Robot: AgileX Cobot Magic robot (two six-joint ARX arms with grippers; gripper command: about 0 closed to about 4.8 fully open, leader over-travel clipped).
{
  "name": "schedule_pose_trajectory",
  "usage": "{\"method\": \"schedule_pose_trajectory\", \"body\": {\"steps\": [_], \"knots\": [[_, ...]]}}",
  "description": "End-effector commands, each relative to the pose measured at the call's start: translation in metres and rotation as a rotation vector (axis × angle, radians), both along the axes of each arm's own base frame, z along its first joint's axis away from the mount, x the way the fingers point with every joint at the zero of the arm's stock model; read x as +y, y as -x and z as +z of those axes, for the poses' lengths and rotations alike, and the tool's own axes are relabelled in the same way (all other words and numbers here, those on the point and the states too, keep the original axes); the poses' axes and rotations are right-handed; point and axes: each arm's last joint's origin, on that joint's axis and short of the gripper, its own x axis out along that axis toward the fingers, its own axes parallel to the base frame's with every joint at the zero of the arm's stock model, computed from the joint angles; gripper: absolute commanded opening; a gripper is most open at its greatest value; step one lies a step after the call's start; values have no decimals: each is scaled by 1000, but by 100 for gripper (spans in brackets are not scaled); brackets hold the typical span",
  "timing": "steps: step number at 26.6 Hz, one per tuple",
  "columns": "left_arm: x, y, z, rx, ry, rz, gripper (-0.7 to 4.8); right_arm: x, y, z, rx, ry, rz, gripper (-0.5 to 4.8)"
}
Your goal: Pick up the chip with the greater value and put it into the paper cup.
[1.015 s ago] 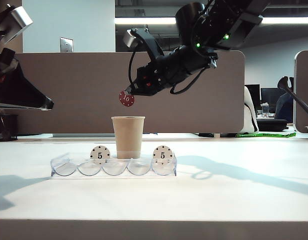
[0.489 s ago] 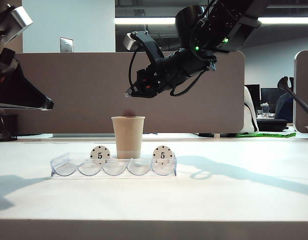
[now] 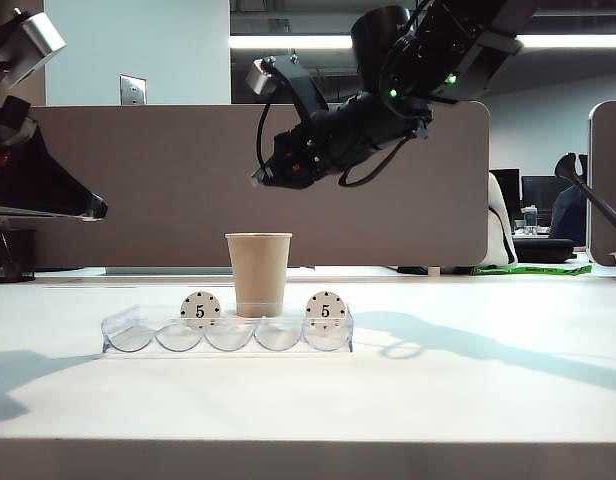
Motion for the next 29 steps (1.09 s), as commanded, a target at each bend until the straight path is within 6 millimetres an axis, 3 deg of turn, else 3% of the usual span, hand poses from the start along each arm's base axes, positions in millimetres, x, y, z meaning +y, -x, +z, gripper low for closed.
{"method": "schedule_pose_trajectory", "body": {"steps": [1, 8, 16, 17, 23, 28, 29], "knots": [[1, -2, 4, -28, -8, 47, 25, -7, -2, 17, 14, -74, -136, -5], [2, -6, 15, -141, 23, 92, 8, -56, -16, 38, 204, -276, -412, -5], [2, -7, 26, -233, 82, 103, -6, -121, -7, 76, 246, -253, -610, -5], [2, -7, 27, -239, 83, 108, -6, -138, -2, 83, 264, -233, -640, -5], [5, -3, 35, -286, 78, 190, -6, -178, 22, 91, 239, -256, -659, -5], [7, 2, 43, -328, 85, 226, -6, -207, 53, 81, 225, -268, -724, -5], [8, 4, 45, -339, 93, 229, -6, -216, 68, 75, 226, -270, -748, -5]]}}
